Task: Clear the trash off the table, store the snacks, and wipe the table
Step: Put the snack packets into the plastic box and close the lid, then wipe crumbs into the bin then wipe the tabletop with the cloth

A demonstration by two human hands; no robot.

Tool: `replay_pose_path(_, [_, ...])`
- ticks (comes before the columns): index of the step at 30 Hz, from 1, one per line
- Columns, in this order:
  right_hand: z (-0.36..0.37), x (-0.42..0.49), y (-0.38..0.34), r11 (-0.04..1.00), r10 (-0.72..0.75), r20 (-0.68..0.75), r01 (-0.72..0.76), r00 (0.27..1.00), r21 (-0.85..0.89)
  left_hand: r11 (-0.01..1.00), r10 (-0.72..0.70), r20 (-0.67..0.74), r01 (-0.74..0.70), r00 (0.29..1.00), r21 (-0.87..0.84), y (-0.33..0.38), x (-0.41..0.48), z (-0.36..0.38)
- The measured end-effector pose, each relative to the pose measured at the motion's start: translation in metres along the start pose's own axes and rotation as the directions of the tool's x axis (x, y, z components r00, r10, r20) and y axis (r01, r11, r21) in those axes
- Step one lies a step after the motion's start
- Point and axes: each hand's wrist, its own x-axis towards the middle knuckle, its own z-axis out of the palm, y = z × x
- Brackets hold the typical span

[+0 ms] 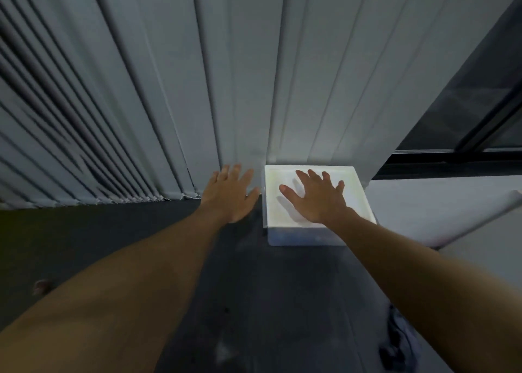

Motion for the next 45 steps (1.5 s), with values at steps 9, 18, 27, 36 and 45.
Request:
replay_pose_path(9, [0.002, -0.025, -0.085, 0.974, -0.210, -0.059, 0.214, 0.976, 0.075, 0.986, -0.168, -0.003, 0.168, 0.986, -0.016, -0.073, -0.080, -0.007])
replay_pose_path(18, [0.016, -0.049, -0.188, 0.934, -0.323, -0.084, 0.331, 0.943, 0.136, 0.965, -0.258, 0.004, 0.258, 0.966, -0.050, -0.160, -0.150, -0.006])
replay_pose_path(27, [0.044, -0.075, -0.295, 0.900, -0.384, -0.033, 0.382, 0.923, 0.211, 0.931, -0.352, 0.059, 0.356, 0.934, -0.077, -0.262, -0.215, -0.001])
replay_pose_path(36, [0.065, -0.097, -0.347, 0.889, -0.403, -0.077, 0.410, 0.912, 0.206, 0.942, -0.331, 0.053, 0.333, 0.942, -0.041, -0.316, -0.244, -0.001])
replay_pose_path(45, [0.062, -0.119, -0.304, 0.949, -0.229, -0.106, 0.246, 0.968, 0.195, 0.985, -0.165, 0.049, 0.167, 0.985, -0.035, -0.281, -0.222, 0.000])
